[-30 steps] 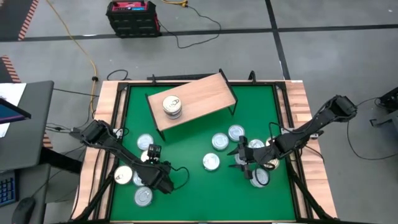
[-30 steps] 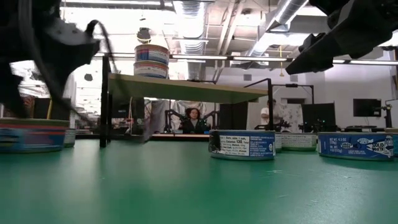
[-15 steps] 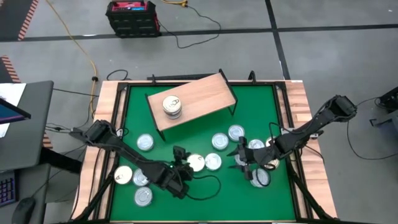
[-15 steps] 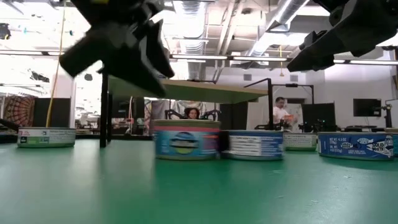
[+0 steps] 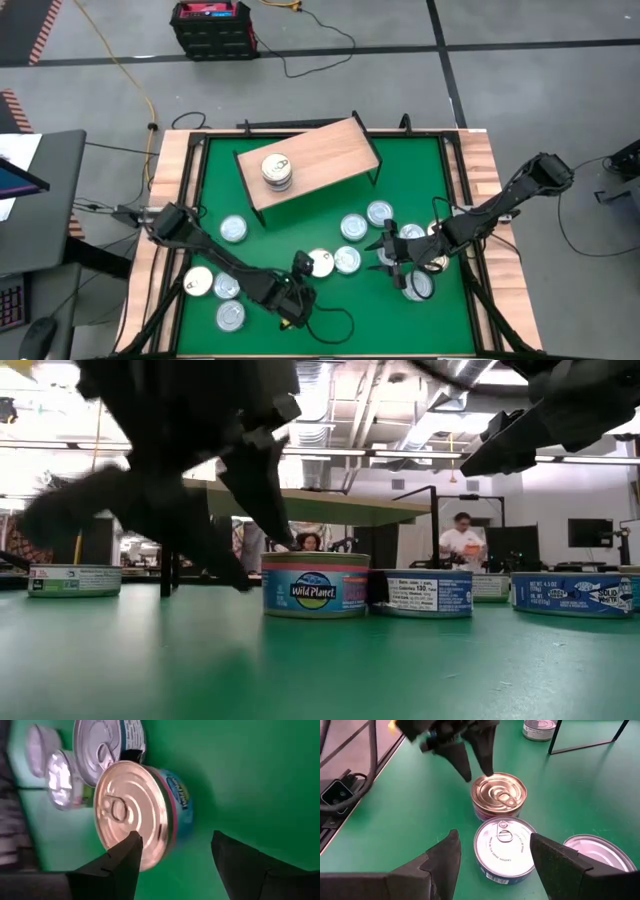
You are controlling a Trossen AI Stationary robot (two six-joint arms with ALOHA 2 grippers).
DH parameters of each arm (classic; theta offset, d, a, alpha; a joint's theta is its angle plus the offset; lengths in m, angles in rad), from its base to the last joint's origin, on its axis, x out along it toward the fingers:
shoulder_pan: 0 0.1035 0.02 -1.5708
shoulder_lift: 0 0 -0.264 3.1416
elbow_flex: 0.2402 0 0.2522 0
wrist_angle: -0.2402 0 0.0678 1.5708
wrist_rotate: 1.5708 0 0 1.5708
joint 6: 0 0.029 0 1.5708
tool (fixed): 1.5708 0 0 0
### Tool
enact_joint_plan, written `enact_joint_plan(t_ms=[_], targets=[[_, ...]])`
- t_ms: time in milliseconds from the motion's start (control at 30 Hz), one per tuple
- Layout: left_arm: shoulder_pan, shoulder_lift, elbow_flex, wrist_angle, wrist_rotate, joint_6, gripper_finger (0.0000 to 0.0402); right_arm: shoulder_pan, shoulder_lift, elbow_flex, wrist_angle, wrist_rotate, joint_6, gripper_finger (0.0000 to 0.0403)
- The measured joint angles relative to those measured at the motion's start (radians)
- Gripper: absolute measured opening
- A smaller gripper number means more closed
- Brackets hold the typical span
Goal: Stack canned seafood by type on shelf
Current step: Stack the blue pink tuna can on top of the blue pink tuna can on the shelf
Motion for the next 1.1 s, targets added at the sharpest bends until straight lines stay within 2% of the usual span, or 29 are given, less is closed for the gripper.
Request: enact_joint_plan(t_ms=[133,300,633,767,867,933,1100], targets=[[-0.013,0.064,0.000,0.028,-0.169,0.081,0.0224,0.000,0.000,0.000,-0.002,0.000,0.000,0.0265],[-0.016,0.100,0.000,0.049,-0.190,0.086,0.0185,-0.001,0.000,0.000,-0.002,0.000,-0.001,0.0265],[-0.015,0.091,0.005,0.058,-0.143,-0.033,0.0017,-0.001,0.000,0.000,-0.001,0.000,0.001,0.0265],[-0.018,0.092,0.013,0.046,-0.131,-0.096,0.0009,-0.001,0.000,0.000,-0.001,0.000,0.001,0.0265],[-0.018,0.103,0.022,0.025,-0.043,-0.141,0.0005,-0.001,0.000,0.000,-0.001,0.000,0.001,0.0265],[-0.017,0.099,0.030,0.006,-0.021,-0.153,0.0001,-0.001,0.000,0.000,-0.001,0.000,0.001,0.0265],[-0.015,0.101,0.061,-0.025,-0.011,-0.209,0.0001,-0.001,0.000,0.000,0.000,0.000,0.004,0.0265]])
